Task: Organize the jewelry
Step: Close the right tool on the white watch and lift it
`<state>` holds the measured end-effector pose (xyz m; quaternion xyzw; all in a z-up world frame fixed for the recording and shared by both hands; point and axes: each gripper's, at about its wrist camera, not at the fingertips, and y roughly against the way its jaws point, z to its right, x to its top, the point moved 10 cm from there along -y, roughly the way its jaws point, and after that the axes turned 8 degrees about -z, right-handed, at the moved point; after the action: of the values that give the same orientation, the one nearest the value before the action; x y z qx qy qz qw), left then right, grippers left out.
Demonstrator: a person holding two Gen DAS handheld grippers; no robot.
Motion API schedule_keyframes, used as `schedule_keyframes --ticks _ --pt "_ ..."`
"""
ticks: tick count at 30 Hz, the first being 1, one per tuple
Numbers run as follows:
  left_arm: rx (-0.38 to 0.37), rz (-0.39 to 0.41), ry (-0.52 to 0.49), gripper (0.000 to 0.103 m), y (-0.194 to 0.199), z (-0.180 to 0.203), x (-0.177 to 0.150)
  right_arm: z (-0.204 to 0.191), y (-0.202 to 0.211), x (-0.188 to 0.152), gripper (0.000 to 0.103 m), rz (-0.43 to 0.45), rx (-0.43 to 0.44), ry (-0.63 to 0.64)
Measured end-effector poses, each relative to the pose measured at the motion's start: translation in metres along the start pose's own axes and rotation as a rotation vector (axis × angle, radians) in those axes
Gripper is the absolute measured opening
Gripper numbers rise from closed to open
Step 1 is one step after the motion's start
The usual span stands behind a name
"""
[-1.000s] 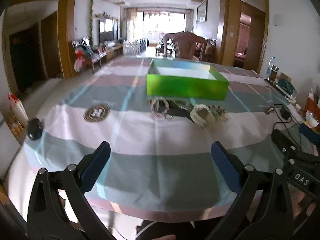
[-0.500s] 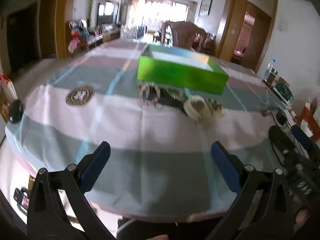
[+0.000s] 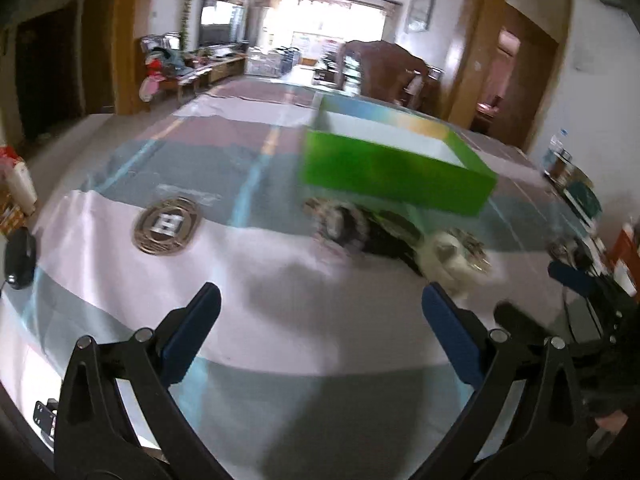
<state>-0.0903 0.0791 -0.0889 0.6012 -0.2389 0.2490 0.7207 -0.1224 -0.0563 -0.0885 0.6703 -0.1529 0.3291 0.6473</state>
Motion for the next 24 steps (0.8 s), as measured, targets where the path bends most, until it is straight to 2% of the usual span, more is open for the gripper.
schedule_keyframes --ticks 4,5,7,8,9,11,12,15,18,21,23,24 --pt "0.056 -0.007 -0.004 0.099 -0.008 -0.018 0.006 -0.017 -0.021 0.011 0.099 -0.047 0.025 0.052" --pt "0.064 -0.009 -0.011 0.099 -0.011 -0.020 0.006 -0.018 -0.029 0.012 0.094 -0.068 0.024 0.058" --pt "0.062 -0.015 -0.023 0.099 -0.015 -0.020 0.007 -0.022 -0.045 0.013 0.069 -0.107 0.048 0.054" --pt "0.057 -0.014 -0.028 0.099 -0.016 -0.018 0.008 -0.023 -0.051 0.013 0.048 -0.128 0.062 0.052" --pt "0.052 -0.009 -0.034 0.099 -0.018 -0.017 0.010 -0.024 -0.056 0.011 0.031 -0.146 0.066 0.056" --pt "0.046 -0.005 -0.057 0.099 -0.022 -0.012 0.013 -0.026 -0.064 0.009 0.022 -0.164 0.081 0.070" --pt "0.043 -0.007 -0.067 0.099 -0.024 -0.009 0.015 -0.027 -0.064 0.008 0.014 -0.166 0.099 0.072" --pt "0.025 -0.021 -0.101 0.098 -0.035 0.004 0.019 -0.018 -0.049 0.015 0.010 -0.099 0.127 0.018" --pt "0.026 -0.053 -0.153 0.085 -0.049 0.021 0.020 -0.006 -0.033 0.016 0.004 -0.072 0.170 -0.027" --pt "0.033 -0.098 -0.209 0.074 -0.070 0.037 0.017 0.011 -0.011 0.017 0.003 -0.017 0.165 -0.070" --pt "0.042 -0.122 -0.225 0.056 -0.081 0.042 0.014 0.019 0.000 0.018 0.003 0.006 0.168 -0.097" --pt "0.035 -0.137 -0.220 0.052 -0.088 0.044 0.013 0.023 0.005 0.018 0.003 0.016 0.170 -0.106"
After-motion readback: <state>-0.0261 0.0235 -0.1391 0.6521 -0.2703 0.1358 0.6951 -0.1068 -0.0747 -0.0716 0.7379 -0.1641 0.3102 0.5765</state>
